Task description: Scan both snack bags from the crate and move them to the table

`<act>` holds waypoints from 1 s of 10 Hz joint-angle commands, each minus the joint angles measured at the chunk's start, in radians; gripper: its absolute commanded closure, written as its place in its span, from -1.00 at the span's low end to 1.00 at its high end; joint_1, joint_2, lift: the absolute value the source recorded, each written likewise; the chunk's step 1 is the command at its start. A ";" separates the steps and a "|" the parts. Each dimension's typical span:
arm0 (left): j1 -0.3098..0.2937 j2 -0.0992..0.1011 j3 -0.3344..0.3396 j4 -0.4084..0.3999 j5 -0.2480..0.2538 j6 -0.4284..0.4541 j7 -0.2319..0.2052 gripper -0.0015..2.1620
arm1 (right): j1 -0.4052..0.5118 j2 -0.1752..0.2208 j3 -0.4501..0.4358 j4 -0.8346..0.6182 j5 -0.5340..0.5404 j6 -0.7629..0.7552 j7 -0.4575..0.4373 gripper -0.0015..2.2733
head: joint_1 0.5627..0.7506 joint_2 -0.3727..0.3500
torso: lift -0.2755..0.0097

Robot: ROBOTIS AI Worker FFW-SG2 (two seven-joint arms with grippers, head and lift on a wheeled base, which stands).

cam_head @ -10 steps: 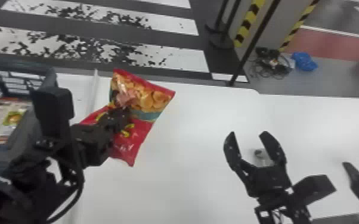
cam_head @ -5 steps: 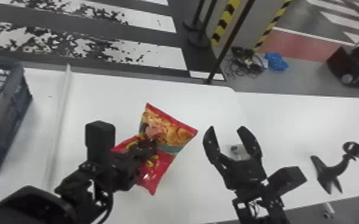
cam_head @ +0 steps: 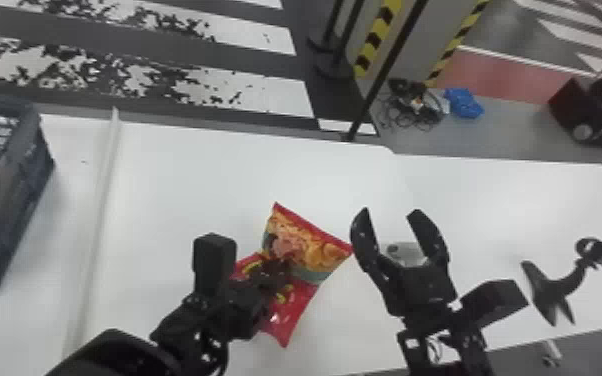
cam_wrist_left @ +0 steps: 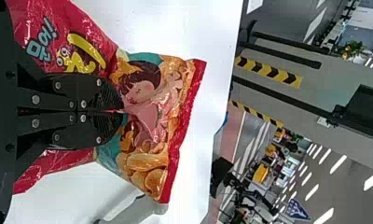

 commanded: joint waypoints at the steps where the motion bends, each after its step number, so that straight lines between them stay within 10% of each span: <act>1: -0.013 -0.007 -0.011 0.037 -0.015 -0.070 0.005 0.59 | 0.005 0.000 0.001 -0.003 0.000 -0.003 0.000 -0.89 | 0.41 -0.94 | 0.32; 2: -0.013 -0.005 -0.009 0.037 -0.034 -0.073 0.007 -0.80 | 0.006 0.000 0.000 -0.002 0.000 -0.003 0.000 -0.89 | 0.41 -0.94 | 0.32; 3: -0.013 -0.004 -0.005 0.036 -0.034 -0.073 0.010 -1.00 | 0.009 0.000 0.001 -0.002 0.000 -0.006 0.002 -0.89 | 0.41 -0.94 | 0.32; 7: 0.066 0.025 0.061 -0.125 -0.060 -0.091 0.020 -0.93 | 0.031 -0.003 0.000 -0.002 0.011 -0.009 0.003 -0.89 | 0.41 -0.94 | 0.32; 10: 0.222 0.110 0.212 -0.402 -0.126 -0.091 0.045 -0.93 | 0.040 -0.003 0.000 0.009 0.014 -0.009 0.003 -0.89 | 0.41 -0.94 | 0.32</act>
